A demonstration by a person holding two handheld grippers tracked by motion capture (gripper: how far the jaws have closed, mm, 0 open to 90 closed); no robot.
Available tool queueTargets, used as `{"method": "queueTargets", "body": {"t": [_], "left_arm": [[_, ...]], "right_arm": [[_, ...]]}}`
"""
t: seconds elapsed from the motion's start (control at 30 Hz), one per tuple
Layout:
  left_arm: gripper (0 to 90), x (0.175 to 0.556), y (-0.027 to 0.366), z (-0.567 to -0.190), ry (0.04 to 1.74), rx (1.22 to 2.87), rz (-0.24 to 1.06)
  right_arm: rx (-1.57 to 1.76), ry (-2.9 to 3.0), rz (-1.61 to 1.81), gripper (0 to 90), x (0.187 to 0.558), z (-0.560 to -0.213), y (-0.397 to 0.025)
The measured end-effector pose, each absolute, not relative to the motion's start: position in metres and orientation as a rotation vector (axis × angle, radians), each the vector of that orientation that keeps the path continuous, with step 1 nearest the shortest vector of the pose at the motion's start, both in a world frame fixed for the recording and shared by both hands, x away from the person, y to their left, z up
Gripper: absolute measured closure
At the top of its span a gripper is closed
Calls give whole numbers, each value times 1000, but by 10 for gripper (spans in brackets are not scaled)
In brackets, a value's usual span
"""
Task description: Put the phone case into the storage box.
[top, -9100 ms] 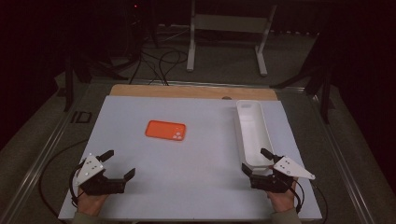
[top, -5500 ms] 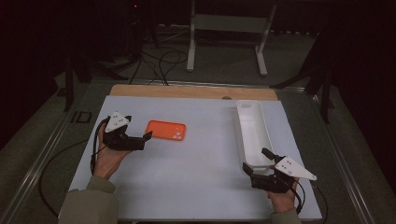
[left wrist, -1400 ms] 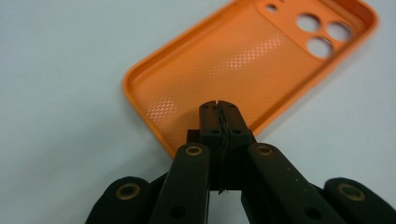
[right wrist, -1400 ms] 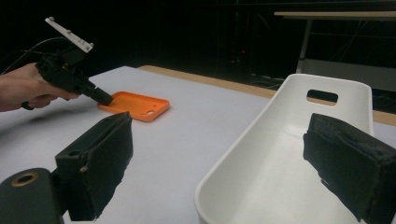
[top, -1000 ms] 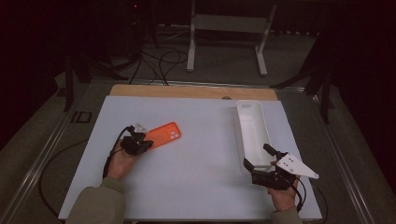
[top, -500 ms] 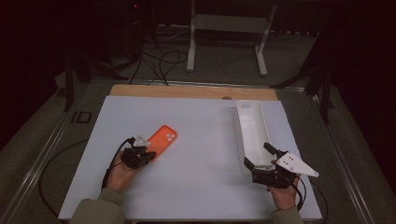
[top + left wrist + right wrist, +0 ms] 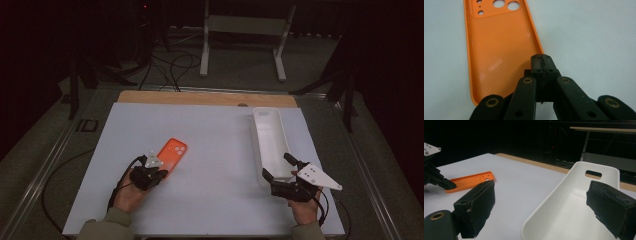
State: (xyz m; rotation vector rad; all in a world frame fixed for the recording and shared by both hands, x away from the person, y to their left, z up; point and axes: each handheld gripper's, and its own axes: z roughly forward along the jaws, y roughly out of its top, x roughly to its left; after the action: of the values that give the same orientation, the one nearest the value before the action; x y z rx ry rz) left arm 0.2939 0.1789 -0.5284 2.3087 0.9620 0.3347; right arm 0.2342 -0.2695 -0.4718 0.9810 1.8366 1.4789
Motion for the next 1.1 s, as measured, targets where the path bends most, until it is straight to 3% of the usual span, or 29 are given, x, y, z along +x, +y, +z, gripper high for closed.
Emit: {"method": "queueTargets", "body": {"t": [0.1, 0.33, 0.5, 0.67, 0.9, 1.1], "left_arm": [[877, 294, 180, -527, 964, 2270, 360], [585, 286, 193, -506, 943, 2056, 463], [456, 271, 209, -487, 904, 1867, 485], [226, 252, 220, -480, 911, 1784, 577], [27, 237, 237, -481, 975, 1726, 639], [3, 228, 247, -481, 977, 1694, 649]], "right_arm": [[980, 1841, 1490, 81, 235, -473, -271], [984, 1843, 1483, 81, 234, -475, -271], [987, 1850, 1465, 81, 233, -476, -270], [1001, 1842, 1458, 81, 230, -478, -269], [1001, 1836, 1462, 80, 224, -480, -266], [1013, 1814, 1486, 80, 222, -481, -269]]}}
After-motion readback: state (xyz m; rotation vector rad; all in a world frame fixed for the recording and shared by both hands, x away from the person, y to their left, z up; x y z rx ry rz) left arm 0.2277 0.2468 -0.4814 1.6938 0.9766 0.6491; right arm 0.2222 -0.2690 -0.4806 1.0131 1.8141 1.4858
